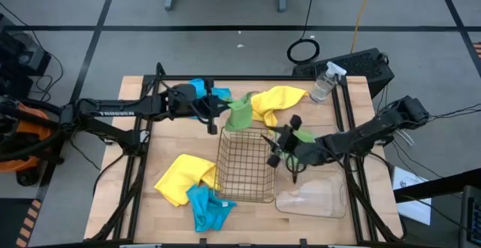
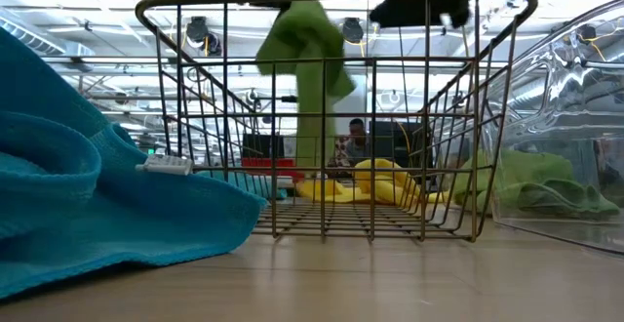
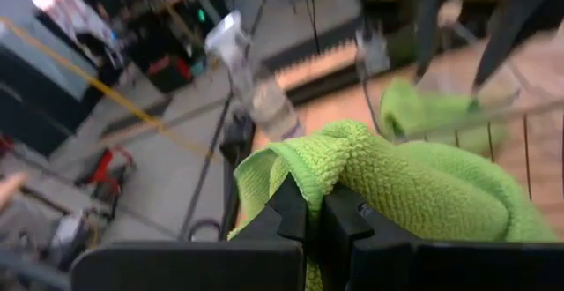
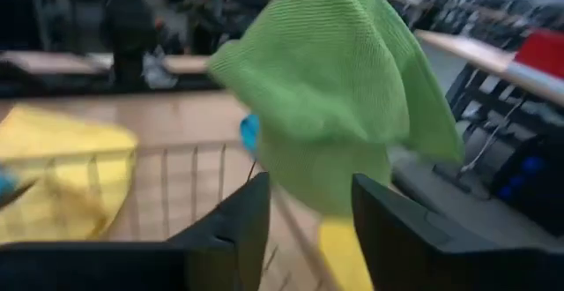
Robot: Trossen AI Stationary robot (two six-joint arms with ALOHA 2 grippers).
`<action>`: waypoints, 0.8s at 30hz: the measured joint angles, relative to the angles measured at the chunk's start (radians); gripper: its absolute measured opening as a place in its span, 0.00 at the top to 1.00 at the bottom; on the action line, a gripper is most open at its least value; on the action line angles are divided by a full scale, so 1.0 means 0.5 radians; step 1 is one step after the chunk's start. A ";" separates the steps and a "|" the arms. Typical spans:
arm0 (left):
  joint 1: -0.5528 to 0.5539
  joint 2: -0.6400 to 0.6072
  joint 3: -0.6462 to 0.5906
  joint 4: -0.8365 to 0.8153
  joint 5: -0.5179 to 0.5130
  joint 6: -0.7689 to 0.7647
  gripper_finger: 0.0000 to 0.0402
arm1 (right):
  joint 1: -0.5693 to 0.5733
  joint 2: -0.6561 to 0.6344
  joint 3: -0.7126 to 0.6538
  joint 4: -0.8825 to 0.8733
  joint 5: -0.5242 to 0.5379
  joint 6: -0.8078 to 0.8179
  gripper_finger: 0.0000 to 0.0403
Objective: Sort microfiber towel by color & place in baskets
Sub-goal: Put the green microfiber cloth into the top transparent bin
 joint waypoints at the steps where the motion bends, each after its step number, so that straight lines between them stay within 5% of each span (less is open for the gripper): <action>1: -0.013 -0.001 0.000 0.050 -0.001 0.023 0.98 | -0.047 0.036 0.000 0.139 -0.025 -0.080 0.59; 10: -0.167 0.001 0.002 0.279 0.159 0.038 0.98 | -0.426 0.272 0.001 0.600 -0.400 -0.373 0.48; 15: -0.260 0.065 0.002 0.525 0.162 0.032 0.98 | -0.617 0.387 0.001 0.720 -0.962 -0.435 0.47; 19: -0.314 0.106 0.003 0.581 0.161 0.033 0.98 | -0.680 0.411 0.001 0.740 -0.981 -0.434 0.58; 24: -0.337 0.111 0.004 0.489 -0.030 0.030 0.98 | -0.690 0.404 0.001 0.705 -0.963 -0.519 0.88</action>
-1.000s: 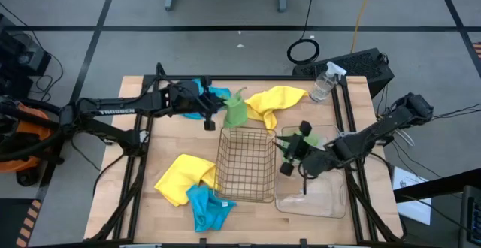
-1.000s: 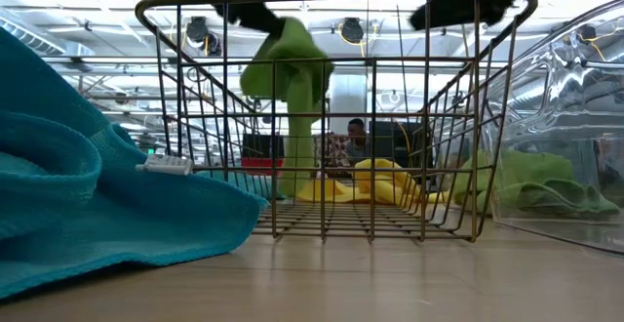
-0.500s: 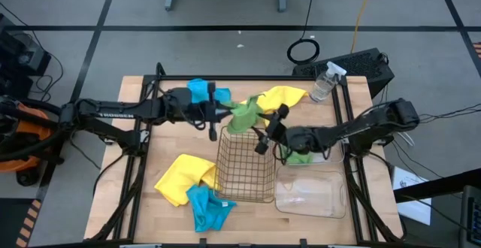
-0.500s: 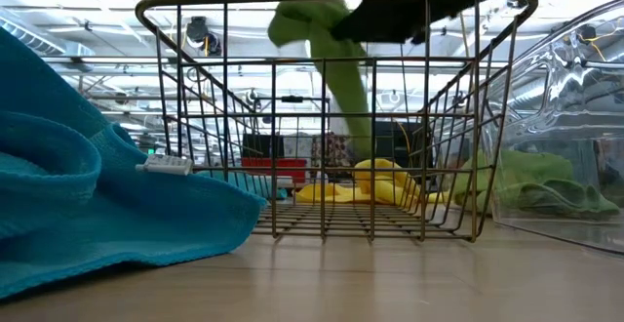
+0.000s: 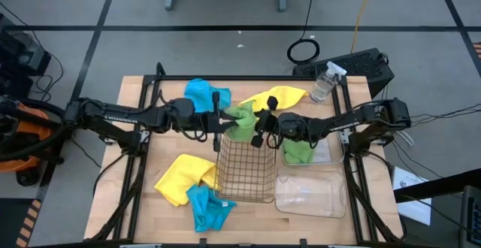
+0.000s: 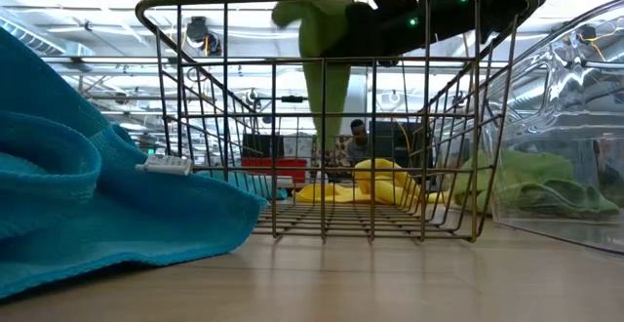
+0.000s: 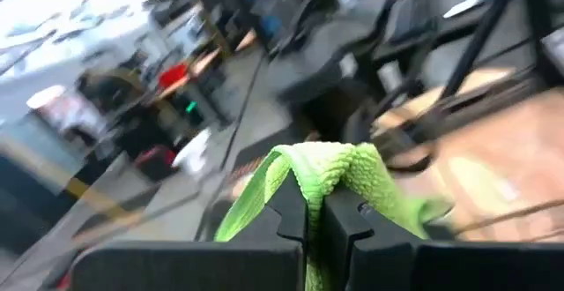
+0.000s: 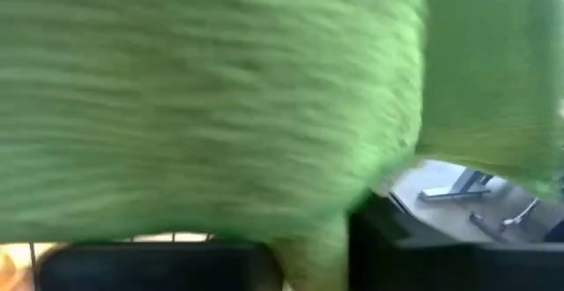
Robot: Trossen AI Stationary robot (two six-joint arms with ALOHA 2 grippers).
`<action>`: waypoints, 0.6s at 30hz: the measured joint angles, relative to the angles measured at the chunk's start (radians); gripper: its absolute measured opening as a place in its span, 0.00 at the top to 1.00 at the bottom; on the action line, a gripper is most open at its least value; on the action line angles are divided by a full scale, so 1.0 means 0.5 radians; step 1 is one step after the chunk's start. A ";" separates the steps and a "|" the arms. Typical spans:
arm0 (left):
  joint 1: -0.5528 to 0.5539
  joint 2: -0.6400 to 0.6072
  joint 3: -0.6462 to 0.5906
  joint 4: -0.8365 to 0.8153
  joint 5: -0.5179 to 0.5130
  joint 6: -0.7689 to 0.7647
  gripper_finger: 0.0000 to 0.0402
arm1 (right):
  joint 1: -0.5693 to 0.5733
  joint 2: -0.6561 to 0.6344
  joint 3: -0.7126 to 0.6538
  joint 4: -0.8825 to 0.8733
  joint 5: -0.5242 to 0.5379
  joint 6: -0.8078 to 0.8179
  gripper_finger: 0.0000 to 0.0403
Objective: Sort microfiber towel by color & place in baskets
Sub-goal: Put the green microfiber cloth into the top transparent bin
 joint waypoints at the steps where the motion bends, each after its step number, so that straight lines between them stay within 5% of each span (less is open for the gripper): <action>1: 0.001 0.000 0.001 -0.053 -0.069 -0.020 0.98 | 0.008 -0.007 -0.001 -0.038 0.040 -0.046 0.93; 7: 0.056 0.064 0.000 -0.332 -0.189 -0.259 0.98 | 0.029 -0.093 -0.002 -0.067 0.280 -0.190 0.96; 13: 0.128 0.227 -0.001 -0.280 -0.186 -0.337 0.98 | 0.030 -0.216 -0.002 -0.077 -0.146 -0.107 0.99; 18: 0.144 0.329 -0.004 -0.111 -0.296 -0.366 0.98 | 0.017 -0.245 -0.004 -0.177 -0.210 -0.017 0.98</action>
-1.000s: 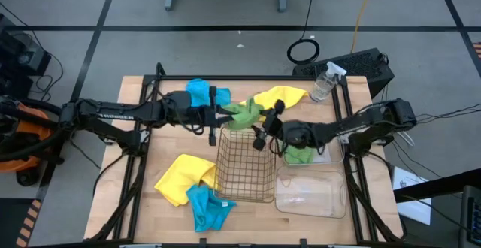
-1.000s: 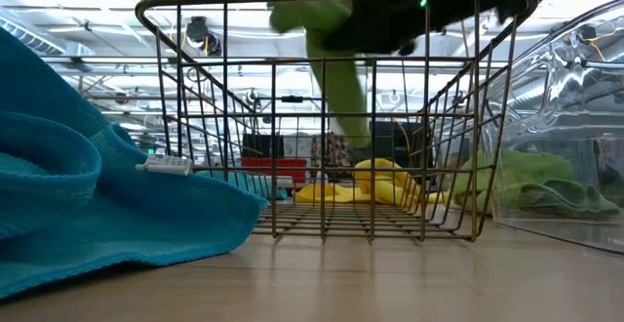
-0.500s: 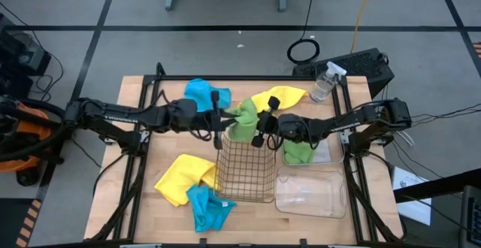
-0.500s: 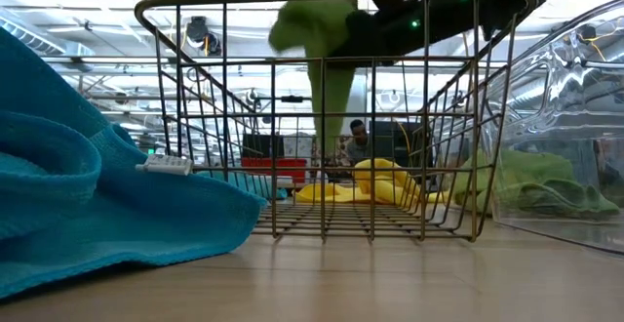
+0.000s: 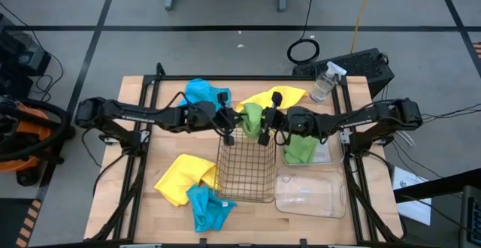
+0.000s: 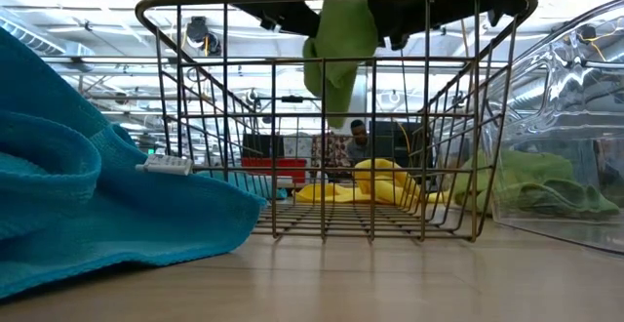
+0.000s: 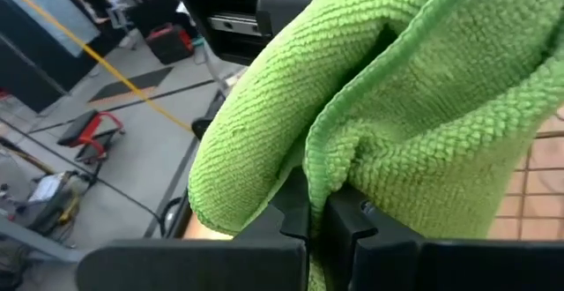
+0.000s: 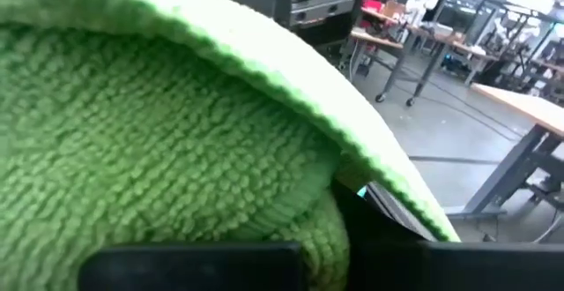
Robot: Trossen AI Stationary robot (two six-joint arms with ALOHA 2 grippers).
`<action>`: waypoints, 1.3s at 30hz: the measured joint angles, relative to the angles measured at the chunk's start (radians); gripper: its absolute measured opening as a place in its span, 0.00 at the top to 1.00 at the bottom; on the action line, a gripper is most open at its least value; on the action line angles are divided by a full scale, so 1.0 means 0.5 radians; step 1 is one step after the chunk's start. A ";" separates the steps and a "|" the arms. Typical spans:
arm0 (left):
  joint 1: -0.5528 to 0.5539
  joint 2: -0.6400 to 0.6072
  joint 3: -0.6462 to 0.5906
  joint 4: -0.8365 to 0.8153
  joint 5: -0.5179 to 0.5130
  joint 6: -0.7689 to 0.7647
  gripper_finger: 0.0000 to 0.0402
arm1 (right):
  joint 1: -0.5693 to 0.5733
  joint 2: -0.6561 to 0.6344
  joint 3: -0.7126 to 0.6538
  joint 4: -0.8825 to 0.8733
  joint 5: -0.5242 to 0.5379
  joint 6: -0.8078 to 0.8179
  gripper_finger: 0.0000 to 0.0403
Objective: Sort microfiber towel by color & place in baskets
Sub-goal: Put the green microfiber cloth into the top transparent bin
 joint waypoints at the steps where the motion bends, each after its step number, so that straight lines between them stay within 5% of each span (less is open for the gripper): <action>1: -0.001 0.010 -0.001 0.016 -0.018 0.004 0.98 | -0.001 0.000 0.000 -0.013 -0.003 0.021 0.97; 8: -0.003 0.023 -0.003 0.051 -0.124 0.001 0.90 | -0.001 0.000 0.000 -0.022 -0.044 0.130 0.97; 27: -0.013 0.020 -0.002 0.164 -0.192 0.018 0.35 | 0.008 -0.041 0.000 -0.054 -0.239 0.295 0.96; 34: -0.006 0.024 0.001 0.197 0.268 0.106 0.29 | 0.030 -0.057 0.002 -0.064 -0.444 0.341 0.96; 39: -0.007 0.024 0.002 0.212 0.372 0.108 0.35 | 0.054 -0.059 0.004 -0.057 -0.539 0.358 0.96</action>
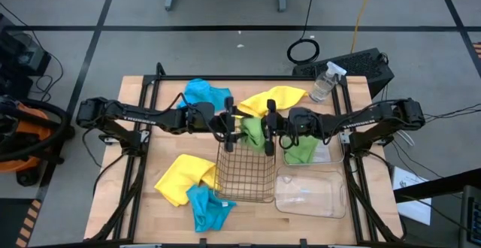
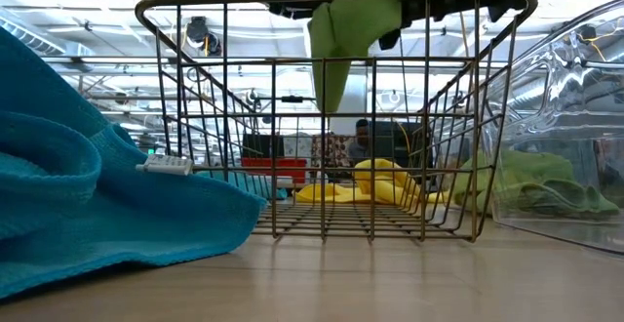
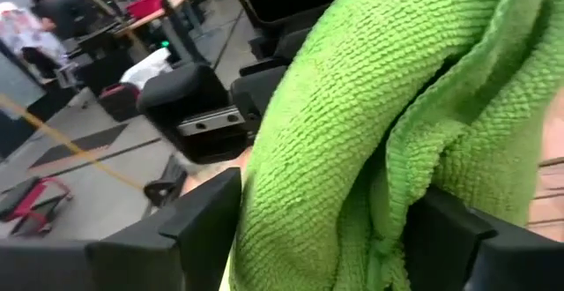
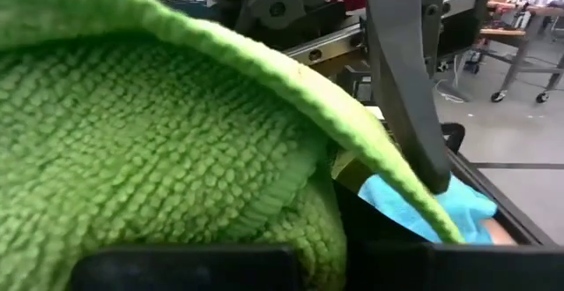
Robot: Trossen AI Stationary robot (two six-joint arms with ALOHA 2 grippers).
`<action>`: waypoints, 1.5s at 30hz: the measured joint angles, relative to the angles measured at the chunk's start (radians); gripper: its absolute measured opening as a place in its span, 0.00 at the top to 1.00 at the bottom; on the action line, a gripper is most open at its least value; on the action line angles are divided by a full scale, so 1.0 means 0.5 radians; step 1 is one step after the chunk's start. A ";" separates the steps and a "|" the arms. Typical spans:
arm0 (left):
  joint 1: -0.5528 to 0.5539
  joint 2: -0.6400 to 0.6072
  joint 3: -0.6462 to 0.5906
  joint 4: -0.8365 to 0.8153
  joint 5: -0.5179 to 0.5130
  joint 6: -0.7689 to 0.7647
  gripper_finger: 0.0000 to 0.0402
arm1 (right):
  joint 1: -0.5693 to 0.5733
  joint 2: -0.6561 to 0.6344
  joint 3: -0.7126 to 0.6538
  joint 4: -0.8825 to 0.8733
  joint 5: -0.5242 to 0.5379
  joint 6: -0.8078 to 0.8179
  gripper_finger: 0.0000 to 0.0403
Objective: Sort microfiber towel by color & place in baskets
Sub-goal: Put the green microfiber cloth into the top transparent bin
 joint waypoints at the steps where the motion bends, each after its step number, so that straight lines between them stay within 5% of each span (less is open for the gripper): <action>1: 0.000 0.000 0.000 -0.001 0.042 0.004 0.37 | 0.004 0.000 0.002 -0.013 -0.005 0.011 0.96; 7: -0.010 0.002 0.001 -0.009 0.210 0.063 0.51 | 0.009 -0.001 0.006 -0.028 -0.040 0.026 0.96; 17: -0.015 -0.003 0.004 -0.097 0.244 0.157 0.97 | 0.007 -0.024 0.003 -0.134 0.008 -0.029 0.95; 29: 0.021 0.001 0.007 -0.140 0.084 0.175 0.95 | 0.011 -0.446 0.005 -0.961 0.237 0.186 0.62; 35: 0.030 0.000 0.006 -0.125 0.037 0.250 0.95 | 0.020 -0.627 0.002 -1.032 0.243 0.479 0.44; 45: 0.010 0.000 0.014 -0.086 0.052 0.264 0.95 | 0.183 -0.772 0.002 -1.298 0.252 0.502 0.18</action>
